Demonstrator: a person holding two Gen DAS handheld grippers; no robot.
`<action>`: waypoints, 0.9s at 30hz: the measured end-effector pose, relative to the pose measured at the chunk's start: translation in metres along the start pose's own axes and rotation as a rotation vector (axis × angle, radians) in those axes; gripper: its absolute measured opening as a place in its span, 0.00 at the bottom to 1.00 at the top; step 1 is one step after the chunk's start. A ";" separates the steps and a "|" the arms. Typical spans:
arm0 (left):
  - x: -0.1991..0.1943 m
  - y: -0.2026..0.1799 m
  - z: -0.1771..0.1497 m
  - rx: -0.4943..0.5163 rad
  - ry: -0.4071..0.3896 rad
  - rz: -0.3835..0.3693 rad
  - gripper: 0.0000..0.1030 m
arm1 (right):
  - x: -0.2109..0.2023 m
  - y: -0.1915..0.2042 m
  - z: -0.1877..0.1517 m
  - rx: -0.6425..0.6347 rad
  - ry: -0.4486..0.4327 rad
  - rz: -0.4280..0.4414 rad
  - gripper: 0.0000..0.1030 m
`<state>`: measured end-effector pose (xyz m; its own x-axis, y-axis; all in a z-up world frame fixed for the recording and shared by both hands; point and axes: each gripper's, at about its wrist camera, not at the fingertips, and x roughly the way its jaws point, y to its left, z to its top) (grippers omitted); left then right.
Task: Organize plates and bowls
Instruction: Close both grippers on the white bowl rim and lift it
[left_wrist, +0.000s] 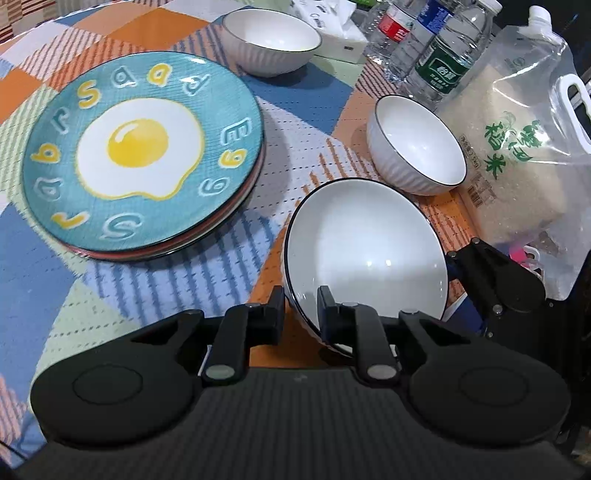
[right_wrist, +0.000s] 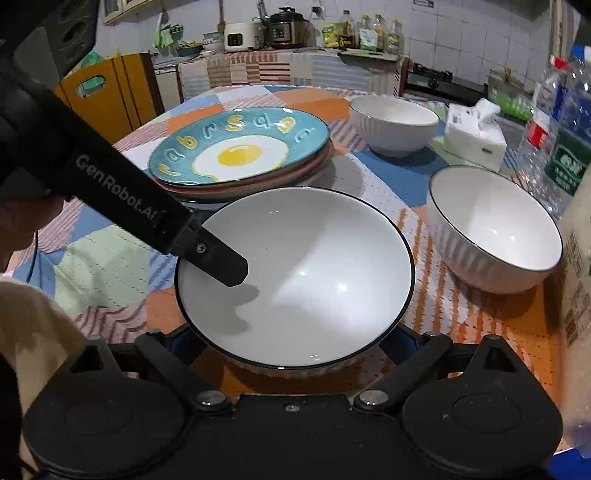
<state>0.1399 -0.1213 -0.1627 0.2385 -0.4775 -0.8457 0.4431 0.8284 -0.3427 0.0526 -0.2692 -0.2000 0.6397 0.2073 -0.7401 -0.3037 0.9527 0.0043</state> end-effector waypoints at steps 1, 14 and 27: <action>-0.002 0.002 0.000 -0.003 0.002 0.003 0.17 | -0.001 0.003 0.001 -0.015 -0.009 0.002 0.96; -0.001 0.019 -0.002 -0.044 -0.032 0.056 0.16 | 0.015 0.015 0.009 -0.067 -0.058 0.022 0.95; -0.018 0.000 -0.014 -0.022 -0.069 0.116 0.20 | -0.007 -0.004 -0.009 0.051 0.004 -0.013 0.94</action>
<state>0.1240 -0.1086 -0.1532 0.3460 -0.3966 -0.8503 0.3907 0.8848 -0.2538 0.0432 -0.2763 -0.2008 0.6408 0.1945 -0.7427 -0.2593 0.9654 0.0291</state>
